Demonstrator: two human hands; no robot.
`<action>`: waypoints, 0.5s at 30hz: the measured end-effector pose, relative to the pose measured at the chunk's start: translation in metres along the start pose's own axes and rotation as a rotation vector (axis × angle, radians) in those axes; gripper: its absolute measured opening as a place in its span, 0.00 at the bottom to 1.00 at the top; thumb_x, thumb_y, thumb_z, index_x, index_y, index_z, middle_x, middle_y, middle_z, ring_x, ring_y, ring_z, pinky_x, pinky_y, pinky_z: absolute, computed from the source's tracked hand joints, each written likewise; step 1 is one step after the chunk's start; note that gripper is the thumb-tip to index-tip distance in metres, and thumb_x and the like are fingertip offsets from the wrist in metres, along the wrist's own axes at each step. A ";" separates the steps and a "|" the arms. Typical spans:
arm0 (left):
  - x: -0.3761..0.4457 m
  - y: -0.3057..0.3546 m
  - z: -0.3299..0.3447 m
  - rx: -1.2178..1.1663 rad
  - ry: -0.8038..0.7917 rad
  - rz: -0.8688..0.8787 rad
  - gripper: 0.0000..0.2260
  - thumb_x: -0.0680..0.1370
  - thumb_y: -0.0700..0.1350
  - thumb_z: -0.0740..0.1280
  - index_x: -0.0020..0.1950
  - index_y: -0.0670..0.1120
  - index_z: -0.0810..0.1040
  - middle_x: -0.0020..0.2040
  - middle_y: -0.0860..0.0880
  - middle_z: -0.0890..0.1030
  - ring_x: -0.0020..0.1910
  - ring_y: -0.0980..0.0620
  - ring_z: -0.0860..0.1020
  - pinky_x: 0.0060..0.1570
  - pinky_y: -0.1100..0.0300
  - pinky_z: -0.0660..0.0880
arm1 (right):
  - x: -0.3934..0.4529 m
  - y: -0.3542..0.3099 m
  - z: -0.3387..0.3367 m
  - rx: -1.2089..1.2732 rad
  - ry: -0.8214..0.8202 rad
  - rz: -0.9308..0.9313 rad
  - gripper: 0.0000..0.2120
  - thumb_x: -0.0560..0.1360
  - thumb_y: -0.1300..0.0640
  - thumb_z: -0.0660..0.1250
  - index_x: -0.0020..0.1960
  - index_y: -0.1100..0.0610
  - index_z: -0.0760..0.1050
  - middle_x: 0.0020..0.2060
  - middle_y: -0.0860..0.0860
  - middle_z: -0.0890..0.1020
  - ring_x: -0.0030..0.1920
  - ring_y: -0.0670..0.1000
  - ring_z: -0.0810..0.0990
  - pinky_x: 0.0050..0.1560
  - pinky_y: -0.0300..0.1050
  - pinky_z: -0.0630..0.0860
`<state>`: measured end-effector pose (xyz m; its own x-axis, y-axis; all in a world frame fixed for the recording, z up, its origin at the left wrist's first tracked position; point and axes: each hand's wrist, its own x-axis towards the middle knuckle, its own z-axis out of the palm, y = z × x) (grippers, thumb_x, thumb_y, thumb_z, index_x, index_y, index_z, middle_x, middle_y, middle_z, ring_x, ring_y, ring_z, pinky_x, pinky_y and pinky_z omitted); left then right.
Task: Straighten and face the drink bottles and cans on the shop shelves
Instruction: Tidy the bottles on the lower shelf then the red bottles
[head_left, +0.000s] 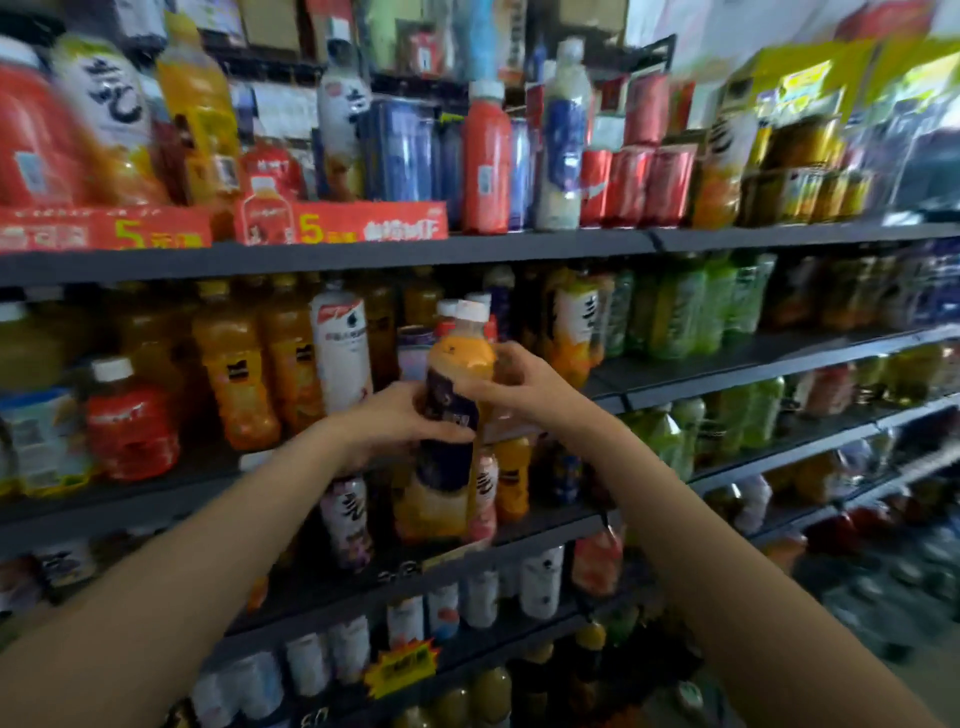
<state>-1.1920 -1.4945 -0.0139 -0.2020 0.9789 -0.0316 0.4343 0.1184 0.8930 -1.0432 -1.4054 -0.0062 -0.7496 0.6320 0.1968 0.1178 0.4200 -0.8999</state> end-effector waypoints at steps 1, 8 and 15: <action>0.015 0.015 0.021 0.048 0.023 0.048 0.12 0.69 0.42 0.74 0.49 0.52 0.76 0.43 0.58 0.79 0.45 0.57 0.78 0.35 0.71 0.73 | -0.002 0.009 -0.018 -0.040 0.027 0.024 0.25 0.67 0.46 0.75 0.58 0.49 0.68 0.52 0.45 0.77 0.52 0.47 0.79 0.52 0.42 0.78; 0.121 0.077 0.166 0.077 0.029 0.057 0.26 0.63 0.52 0.78 0.59 0.50 0.77 0.55 0.49 0.80 0.56 0.49 0.77 0.52 0.54 0.76 | -0.015 0.081 -0.174 -0.274 0.240 0.180 0.33 0.61 0.43 0.77 0.59 0.56 0.70 0.53 0.50 0.77 0.54 0.52 0.77 0.53 0.51 0.77; 0.171 0.091 0.199 0.006 -0.108 -0.093 0.15 0.72 0.47 0.72 0.56 0.54 0.74 0.53 0.52 0.80 0.55 0.52 0.77 0.46 0.60 0.74 | 0.001 0.130 -0.241 0.210 0.267 0.224 0.27 0.66 0.55 0.75 0.62 0.55 0.69 0.52 0.52 0.80 0.52 0.54 0.80 0.55 0.58 0.78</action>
<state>-1.0121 -1.2826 -0.0274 -0.1465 0.9757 -0.1627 0.4233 0.2105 0.8812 -0.8718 -1.1938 -0.0290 -0.5218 0.8512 0.0559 0.1028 0.1277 -0.9865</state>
